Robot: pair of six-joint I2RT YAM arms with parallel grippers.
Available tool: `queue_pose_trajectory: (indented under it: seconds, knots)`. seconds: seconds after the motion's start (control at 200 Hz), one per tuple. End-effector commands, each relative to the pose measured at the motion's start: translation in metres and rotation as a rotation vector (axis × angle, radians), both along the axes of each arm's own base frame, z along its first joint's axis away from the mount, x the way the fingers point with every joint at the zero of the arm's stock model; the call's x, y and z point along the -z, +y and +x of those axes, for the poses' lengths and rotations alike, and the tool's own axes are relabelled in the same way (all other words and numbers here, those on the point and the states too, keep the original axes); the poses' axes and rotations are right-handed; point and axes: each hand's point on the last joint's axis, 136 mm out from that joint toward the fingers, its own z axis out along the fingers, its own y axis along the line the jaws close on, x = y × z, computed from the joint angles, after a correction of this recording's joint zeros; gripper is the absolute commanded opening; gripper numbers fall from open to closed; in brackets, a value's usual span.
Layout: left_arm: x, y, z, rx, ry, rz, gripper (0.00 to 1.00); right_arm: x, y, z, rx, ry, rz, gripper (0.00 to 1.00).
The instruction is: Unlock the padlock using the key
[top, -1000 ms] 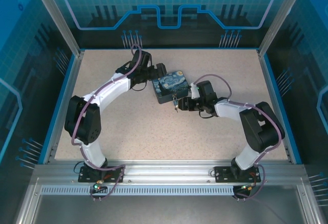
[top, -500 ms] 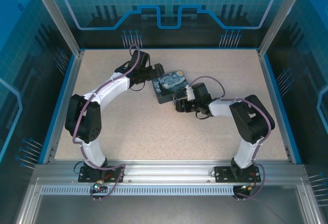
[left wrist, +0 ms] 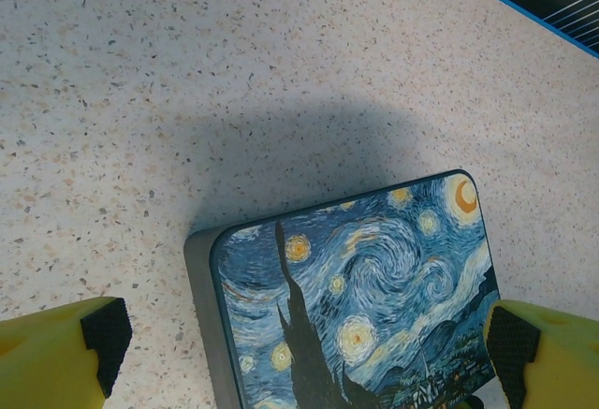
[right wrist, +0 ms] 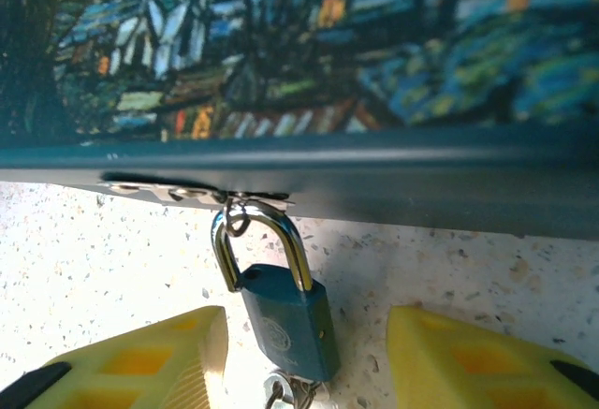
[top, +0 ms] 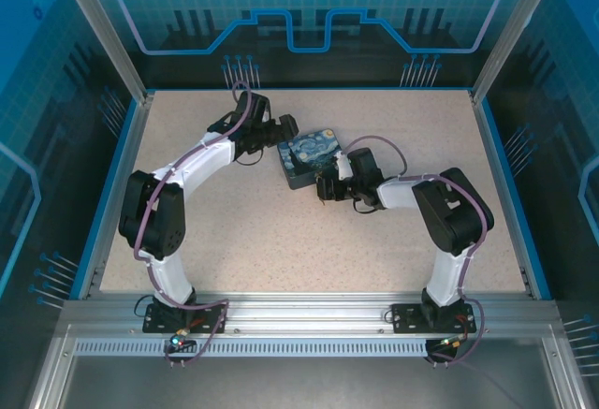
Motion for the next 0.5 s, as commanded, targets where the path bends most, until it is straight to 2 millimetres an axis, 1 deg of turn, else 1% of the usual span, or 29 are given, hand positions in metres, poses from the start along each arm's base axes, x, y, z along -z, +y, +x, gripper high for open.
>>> queue_pose_trajectory:
  seconds: [0.0,0.14,0.255,0.265,0.285,0.49]
  knots:
    - [0.010,0.001,0.001,-0.008,0.024,-0.034,0.99,-0.006,0.005,0.008,-0.029,-0.036,0.034,0.49]
    - [0.010,0.000,0.002,-0.011,0.026,-0.049,0.99,-0.003,0.004,0.005,-0.035,-0.031,0.032,0.46]
    - [0.010,0.001,0.002,-0.017,0.028,-0.064,0.99,-0.007,0.004,0.006,-0.033,-0.041,0.034,0.45]
    - [0.011,0.001,0.002,-0.017,0.028,-0.065,0.99,0.000,0.001,0.000,-0.033,-0.023,0.025,0.45]
    - [0.011,0.001,0.002,-0.019,0.029,-0.066,0.99,0.002,0.000,-0.002,-0.033,-0.018,0.023,0.45]
    - [0.011,0.003,0.002,-0.025,0.030,-0.080,0.99,0.004,-0.003,-0.006,-0.044,-0.016,0.001,0.43]
